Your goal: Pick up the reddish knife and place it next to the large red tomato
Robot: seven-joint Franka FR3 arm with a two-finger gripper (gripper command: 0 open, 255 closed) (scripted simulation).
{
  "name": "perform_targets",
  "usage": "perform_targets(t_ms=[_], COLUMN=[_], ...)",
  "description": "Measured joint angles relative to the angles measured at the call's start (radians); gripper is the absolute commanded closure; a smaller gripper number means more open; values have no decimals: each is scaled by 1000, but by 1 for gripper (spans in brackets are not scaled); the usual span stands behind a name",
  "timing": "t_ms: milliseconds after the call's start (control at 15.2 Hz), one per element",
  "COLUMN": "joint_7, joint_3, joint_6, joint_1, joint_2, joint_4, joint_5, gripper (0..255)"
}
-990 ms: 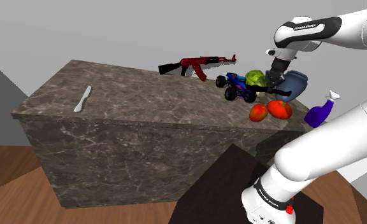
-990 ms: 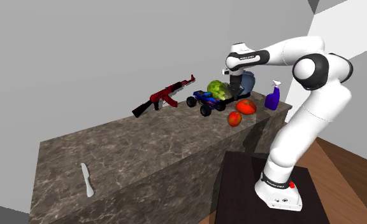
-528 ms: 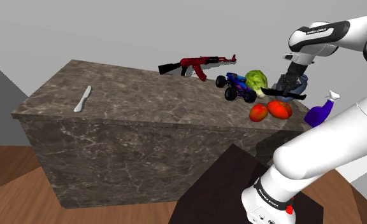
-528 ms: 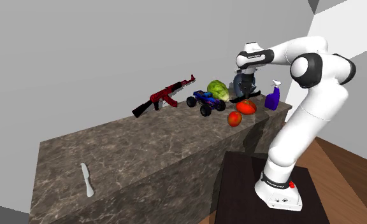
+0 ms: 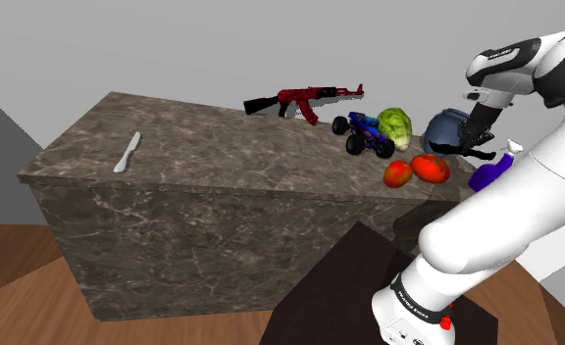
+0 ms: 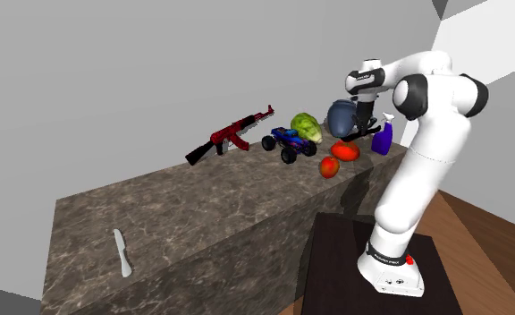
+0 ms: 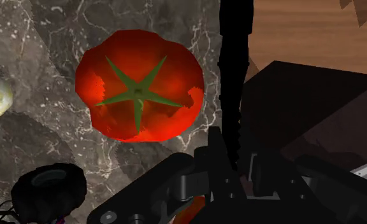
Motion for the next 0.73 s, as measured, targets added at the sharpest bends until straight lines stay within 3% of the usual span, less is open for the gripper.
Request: perform_targets(t_ms=[396,726], joint_7=[-232,-424], joint_3=[-101,-122], joint_6=[-13,-41], joint_1=[-88,-240], joint_2=[179,365], joint_4=[148,297], joint_5=[140,295], gripper=[255,255])
